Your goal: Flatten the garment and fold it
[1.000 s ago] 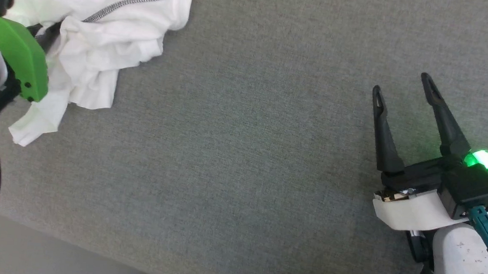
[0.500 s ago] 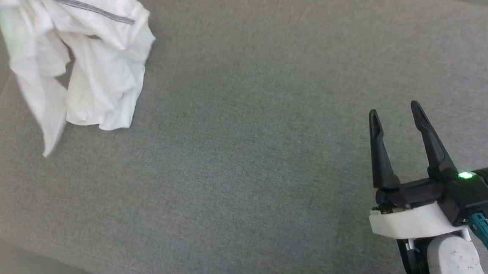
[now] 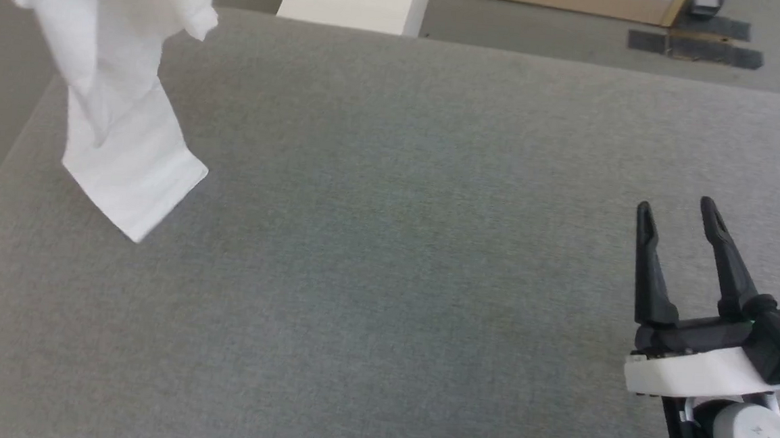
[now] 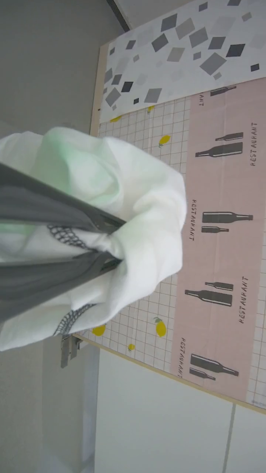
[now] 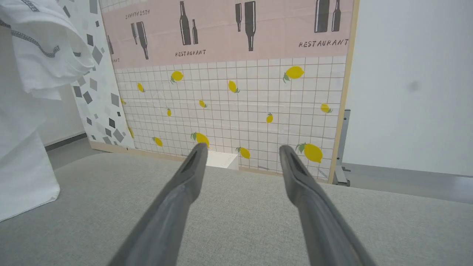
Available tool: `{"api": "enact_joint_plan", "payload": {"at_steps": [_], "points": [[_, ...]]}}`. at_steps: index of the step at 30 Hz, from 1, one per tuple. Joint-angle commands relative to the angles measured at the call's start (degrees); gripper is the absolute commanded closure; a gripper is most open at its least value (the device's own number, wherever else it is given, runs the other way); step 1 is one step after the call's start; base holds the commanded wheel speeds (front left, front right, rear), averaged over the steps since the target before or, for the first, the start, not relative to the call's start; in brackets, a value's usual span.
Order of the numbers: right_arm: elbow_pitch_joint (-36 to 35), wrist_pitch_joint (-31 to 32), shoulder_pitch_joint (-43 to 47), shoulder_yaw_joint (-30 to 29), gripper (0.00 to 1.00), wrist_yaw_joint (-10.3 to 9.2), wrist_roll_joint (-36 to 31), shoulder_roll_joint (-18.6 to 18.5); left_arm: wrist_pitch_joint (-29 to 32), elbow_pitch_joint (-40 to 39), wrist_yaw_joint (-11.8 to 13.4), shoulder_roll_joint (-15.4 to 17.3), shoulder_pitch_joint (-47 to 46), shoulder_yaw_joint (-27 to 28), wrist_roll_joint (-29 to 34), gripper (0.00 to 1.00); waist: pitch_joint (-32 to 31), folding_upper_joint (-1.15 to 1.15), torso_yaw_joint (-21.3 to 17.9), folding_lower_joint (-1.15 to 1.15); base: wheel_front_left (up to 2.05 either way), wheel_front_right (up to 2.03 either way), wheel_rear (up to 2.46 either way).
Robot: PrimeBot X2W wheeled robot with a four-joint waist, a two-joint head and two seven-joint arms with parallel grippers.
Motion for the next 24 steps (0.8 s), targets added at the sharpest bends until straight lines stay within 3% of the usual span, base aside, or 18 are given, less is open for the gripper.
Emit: {"api": "enact_joint_plan", "payload": {"at_steps": [1,8,18,24], "points": [[-0.37,-0.33,0.53,-0.72,0.00,-0.10,0.40,-0.03,0.36,-1.02,0.83,-1.18,-2.24,0.35,-0.80,1.00,-2.67,0.00,-2.96,0.00,0.00,0.00,0.00],[-0.82,-0.33,0.23,-3.61,0.00,-0.10,1.09,-0.03,-0.26,-4.12,5.78,-8.96,-9.34,0.91,-1.59,1.00,-3.70,0.00,-6.82,0.00,0.00,0.00,0.00],[-1.35,-0.33,-0.40,-7.20,0.00,-0.10,2.36,-0.03,-1.75,-5.84,6.98,-21.77,-17.07,-2.22,-2.82,1.00,-2.16,0.00,-11.87,0.00,0.00,0.00,0.00],[-2.47,-0.33,-1.51,-11.32,0.00,-0.10,2.75,-0.03,-2.52,-7.87,7.41,-28.11,-16.74,-5.44,-3.52,1.00,-0.80,0.00,-14.53,0.00,0.00,0.00,0.00]]}}
